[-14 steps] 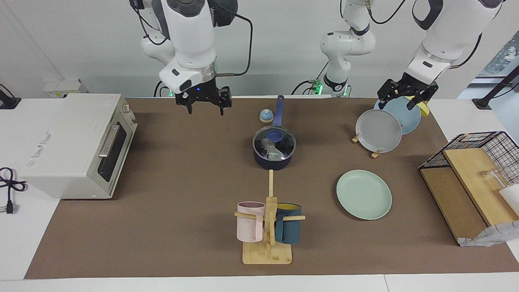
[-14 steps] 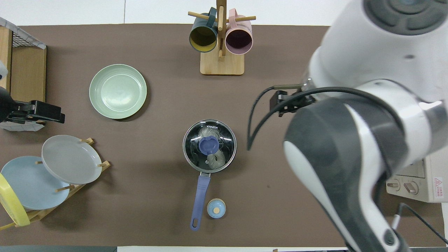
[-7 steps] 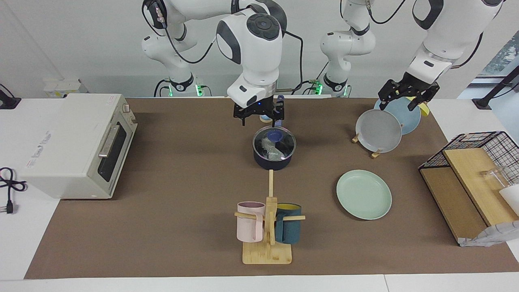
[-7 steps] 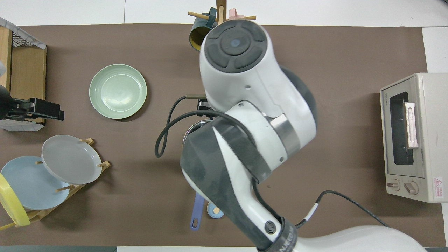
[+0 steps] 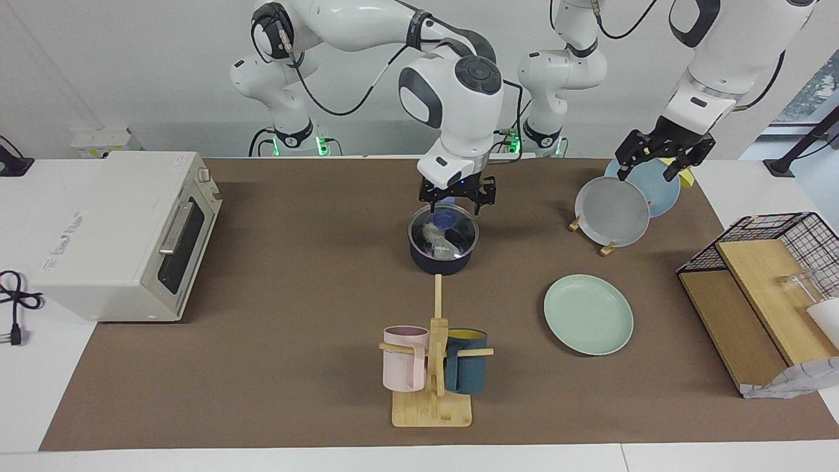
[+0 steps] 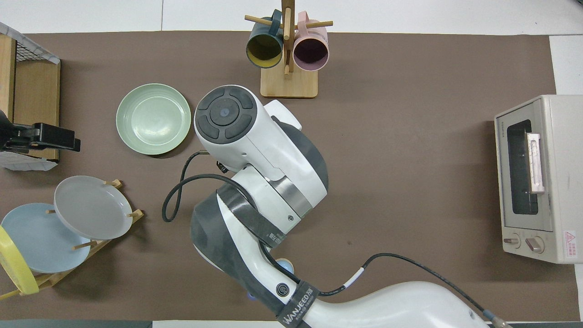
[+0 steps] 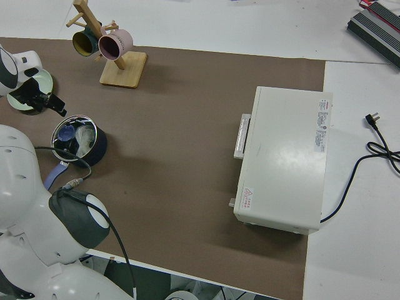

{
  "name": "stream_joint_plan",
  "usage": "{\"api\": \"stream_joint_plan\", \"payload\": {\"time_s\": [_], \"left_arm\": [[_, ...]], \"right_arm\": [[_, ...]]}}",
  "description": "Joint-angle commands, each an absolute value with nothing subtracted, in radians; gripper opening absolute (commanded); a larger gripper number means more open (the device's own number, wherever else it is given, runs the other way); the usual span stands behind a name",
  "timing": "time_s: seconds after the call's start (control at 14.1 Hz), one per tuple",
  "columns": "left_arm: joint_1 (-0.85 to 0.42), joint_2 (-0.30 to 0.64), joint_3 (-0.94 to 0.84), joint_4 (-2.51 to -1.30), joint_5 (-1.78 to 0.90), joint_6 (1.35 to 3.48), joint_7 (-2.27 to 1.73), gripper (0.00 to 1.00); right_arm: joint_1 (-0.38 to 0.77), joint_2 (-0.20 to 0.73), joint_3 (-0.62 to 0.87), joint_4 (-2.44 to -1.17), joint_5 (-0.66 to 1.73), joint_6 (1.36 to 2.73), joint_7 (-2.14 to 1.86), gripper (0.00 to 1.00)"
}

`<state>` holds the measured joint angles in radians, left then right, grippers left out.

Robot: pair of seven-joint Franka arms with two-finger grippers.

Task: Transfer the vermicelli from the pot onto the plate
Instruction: 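Grasp the lid's blue knob with the right gripper and lift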

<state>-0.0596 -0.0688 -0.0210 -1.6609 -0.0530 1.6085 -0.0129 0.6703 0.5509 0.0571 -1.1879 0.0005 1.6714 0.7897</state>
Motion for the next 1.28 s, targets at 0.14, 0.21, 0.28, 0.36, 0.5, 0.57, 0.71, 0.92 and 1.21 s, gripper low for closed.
{"api": "stream_joint_plan", "payload": {"time_s": [0.14,0.21,0.28,0.36,0.5,0.57,0.71,0.92,1.21], "left_arm": [[-0.054,-0.084,-0.020,-1.680,-0.063,1.626,-0.021,1.00],[-0.054,-0.084,-0.020,-1.680,-0.063,1.626,-0.020,1.00],[-0.054,-0.084,-0.020,-1.680,-0.063,1.626,-0.018,1.00],[-0.058,-0.084,-0.020,-1.678,-0.061,1.628,-0.020,1.00],[-0.061,-0.084,-0.020,-1.678,-0.058,1.632,-0.017,1.00],[-0.054,-0.084,-0.018,-1.678,-0.057,1.626,-0.015,1.00],[-0.052,-0.084,-0.015,-1.678,-0.055,1.621,-0.017,1.00],[-0.052,-0.084,-0.015,-1.678,-0.054,1.632,-0.015,1.00],[-0.049,-0.084,-0.014,-1.683,-0.052,1.658,-0.017,1.00]], "right_arm": [[0.675,0.457,0.058,-1.411,0.005,1.793,0.698,1.00],[0.678,0.434,0.058,-1.470,0.005,1.843,0.687,1.00],[0.677,0.422,0.058,-1.508,0.005,1.864,0.686,1.00],[0.676,0.417,0.058,-1.522,0.005,1.868,0.675,1.00],[0.678,0.414,0.058,-1.528,0.005,1.868,0.667,1.00],[0.678,0.408,0.058,-1.540,0.005,1.870,0.666,1.00],[0.695,0.397,0.058,-1.572,0.002,1.878,0.654,1.00],[0.706,0.385,0.058,-1.606,-0.003,1.905,0.652,0.91],[0.703,0.387,0.058,-1.595,-0.014,1.905,0.649,0.85]]}}
